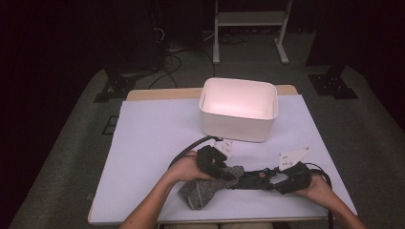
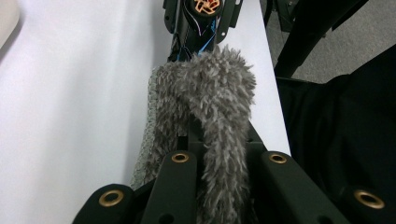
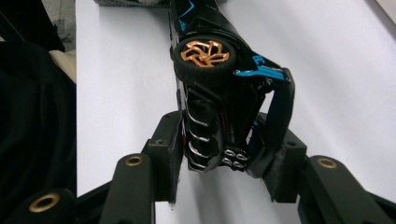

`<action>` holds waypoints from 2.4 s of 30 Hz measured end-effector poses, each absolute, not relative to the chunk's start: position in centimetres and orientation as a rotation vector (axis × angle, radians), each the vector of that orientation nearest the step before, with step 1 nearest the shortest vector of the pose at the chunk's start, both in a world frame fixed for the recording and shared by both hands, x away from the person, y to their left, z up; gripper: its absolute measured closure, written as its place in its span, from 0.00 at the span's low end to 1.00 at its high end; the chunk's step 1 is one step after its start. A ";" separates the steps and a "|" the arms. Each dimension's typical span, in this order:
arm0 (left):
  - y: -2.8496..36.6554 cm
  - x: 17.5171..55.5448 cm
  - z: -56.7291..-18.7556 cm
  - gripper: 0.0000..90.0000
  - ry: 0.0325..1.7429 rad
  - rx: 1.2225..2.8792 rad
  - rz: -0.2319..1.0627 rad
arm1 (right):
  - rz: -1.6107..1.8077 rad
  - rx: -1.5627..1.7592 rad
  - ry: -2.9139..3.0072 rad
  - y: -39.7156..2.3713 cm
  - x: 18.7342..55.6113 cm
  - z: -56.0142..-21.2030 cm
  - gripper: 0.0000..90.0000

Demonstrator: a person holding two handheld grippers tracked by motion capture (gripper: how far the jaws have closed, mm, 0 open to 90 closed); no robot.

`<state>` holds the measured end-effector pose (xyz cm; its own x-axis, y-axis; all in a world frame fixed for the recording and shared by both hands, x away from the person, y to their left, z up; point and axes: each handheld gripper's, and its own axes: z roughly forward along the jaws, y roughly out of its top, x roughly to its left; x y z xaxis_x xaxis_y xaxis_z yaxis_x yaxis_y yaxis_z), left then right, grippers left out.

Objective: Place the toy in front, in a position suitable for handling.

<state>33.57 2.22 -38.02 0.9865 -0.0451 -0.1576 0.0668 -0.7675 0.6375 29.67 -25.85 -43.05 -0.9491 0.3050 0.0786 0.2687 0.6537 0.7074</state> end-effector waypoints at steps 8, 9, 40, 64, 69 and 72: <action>1.2 33.2 -38.0 0.91 -0.015 2.445 -0.229 | 1.209 0.478 2.812 -25.8 29.6 -43.3 0.56; 1.2 33.2 -38.0 0.91 -0.015 2.445 -0.229 | 1.209 0.478 2.812 -25.8 29.6 -43.3 0.56; 5.6 33.6 -37.6 0.91 0.080 2.455 -0.166 | 1.010 0.233 2.877 -18.8 31.1 -42.9 0.62; 8.7 33.9 -37.9 0.91 0.167 2.445 -0.172 | 1.164 0.294 2.996 -14.8 33.9 -41.6 0.38; 8.8 33.7 -38.0 0.91 0.164 2.437 -0.180 | 1.170 0.303 3.001 -15.2 33.5 -41.2 0.44; 8.7 33.6 -38.0 0.91 0.155 2.437 -0.186 | 1.184 0.343 3.009 -15.7 33.5 -41.1 0.41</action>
<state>33.56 8.71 -38.01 0.9826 0.0632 -0.1744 0.1603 -0.7626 0.6267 33.46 -15.70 -41.15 -0.9717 0.1544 0.1788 0.2348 0.7134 0.6602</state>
